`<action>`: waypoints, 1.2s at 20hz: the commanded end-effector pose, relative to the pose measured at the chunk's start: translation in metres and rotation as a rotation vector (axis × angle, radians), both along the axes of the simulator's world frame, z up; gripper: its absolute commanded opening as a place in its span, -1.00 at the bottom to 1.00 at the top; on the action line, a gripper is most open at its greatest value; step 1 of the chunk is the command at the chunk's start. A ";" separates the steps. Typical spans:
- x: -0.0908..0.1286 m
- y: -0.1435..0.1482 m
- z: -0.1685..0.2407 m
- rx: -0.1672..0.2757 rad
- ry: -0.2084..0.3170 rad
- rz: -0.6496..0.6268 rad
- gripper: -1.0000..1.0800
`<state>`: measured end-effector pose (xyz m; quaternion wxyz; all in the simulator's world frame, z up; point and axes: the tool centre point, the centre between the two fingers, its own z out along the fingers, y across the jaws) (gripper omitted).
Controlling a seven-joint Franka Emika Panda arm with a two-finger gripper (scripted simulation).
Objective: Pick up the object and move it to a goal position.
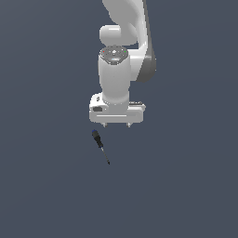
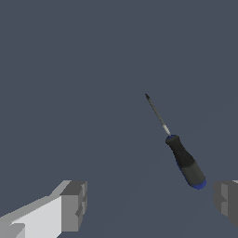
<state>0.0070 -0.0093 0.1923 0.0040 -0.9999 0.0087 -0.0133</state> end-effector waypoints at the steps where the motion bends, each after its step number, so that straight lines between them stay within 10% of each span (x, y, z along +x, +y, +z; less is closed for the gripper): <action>1: 0.000 0.000 0.000 0.000 0.000 0.000 0.92; 24: 0.009 -0.003 0.004 -0.014 -0.040 0.103 0.92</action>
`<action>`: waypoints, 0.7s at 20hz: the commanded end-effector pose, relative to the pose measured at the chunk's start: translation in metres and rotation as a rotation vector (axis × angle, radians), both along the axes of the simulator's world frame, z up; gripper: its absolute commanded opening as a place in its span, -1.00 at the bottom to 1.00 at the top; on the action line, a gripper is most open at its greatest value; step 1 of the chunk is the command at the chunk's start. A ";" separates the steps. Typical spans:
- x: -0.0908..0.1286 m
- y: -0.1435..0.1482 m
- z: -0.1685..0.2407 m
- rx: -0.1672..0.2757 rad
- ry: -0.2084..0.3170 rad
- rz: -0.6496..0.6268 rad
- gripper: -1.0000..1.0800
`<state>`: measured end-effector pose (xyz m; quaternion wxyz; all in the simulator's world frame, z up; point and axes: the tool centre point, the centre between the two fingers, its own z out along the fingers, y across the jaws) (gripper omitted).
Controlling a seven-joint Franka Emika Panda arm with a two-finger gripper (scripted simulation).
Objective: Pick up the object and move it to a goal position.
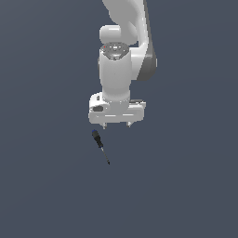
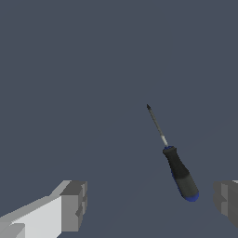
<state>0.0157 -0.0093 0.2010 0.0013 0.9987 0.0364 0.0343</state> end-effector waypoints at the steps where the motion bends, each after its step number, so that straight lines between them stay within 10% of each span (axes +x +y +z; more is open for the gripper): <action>1: 0.001 -0.006 -0.008 -0.003 0.005 0.024 0.92; 14: 0.005 -0.053 -0.080 -0.018 0.042 0.252 0.92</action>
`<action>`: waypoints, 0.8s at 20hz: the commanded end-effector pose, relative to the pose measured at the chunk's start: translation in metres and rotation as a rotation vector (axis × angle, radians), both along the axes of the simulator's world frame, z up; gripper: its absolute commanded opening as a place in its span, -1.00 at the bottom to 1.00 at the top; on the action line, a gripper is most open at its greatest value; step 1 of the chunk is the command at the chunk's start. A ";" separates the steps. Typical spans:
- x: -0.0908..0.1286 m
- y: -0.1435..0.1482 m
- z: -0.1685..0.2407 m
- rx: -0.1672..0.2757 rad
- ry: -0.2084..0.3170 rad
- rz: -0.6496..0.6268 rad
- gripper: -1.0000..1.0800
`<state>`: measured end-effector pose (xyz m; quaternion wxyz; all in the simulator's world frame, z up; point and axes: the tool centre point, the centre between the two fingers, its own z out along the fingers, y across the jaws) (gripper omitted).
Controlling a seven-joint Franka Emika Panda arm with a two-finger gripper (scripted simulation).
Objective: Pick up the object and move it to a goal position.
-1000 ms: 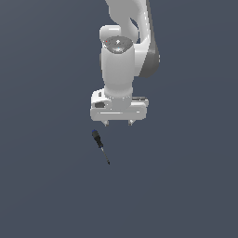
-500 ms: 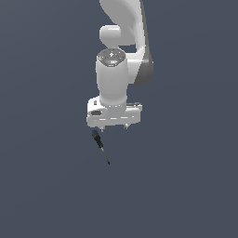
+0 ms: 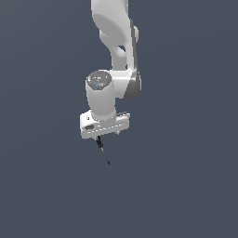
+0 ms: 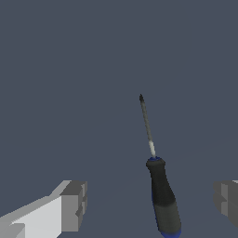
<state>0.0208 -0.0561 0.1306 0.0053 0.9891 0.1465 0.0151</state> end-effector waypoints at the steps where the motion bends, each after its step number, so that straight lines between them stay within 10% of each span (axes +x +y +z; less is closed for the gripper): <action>1: 0.000 -0.010 -0.016 -0.001 0.008 0.050 0.92; 16: -0.005 -0.040 -0.065 0.003 0.032 0.199 0.92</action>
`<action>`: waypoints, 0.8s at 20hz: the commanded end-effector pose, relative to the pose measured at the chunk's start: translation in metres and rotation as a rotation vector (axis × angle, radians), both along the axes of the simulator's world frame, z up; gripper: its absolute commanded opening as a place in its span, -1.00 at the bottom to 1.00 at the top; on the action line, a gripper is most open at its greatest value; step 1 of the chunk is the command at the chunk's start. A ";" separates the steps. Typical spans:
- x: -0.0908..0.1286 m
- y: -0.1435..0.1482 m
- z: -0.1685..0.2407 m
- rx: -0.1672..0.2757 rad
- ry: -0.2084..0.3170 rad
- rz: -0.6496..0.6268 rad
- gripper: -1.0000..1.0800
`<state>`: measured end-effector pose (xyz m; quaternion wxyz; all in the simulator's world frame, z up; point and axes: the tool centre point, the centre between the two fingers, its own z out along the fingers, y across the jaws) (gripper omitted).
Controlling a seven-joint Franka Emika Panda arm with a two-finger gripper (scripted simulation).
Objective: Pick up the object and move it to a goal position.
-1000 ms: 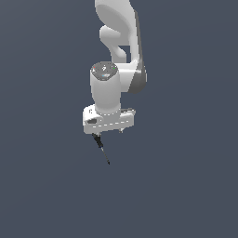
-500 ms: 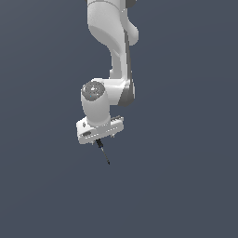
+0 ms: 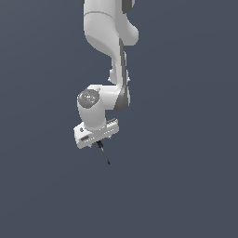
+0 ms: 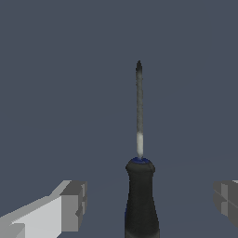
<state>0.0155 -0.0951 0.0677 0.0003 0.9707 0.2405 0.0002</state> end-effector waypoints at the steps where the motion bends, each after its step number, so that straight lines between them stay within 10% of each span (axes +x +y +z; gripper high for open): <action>1: 0.000 -0.001 -0.002 0.000 0.000 0.009 0.92; 16: -0.001 -0.001 -0.047 0.000 0.000 0.009 0.92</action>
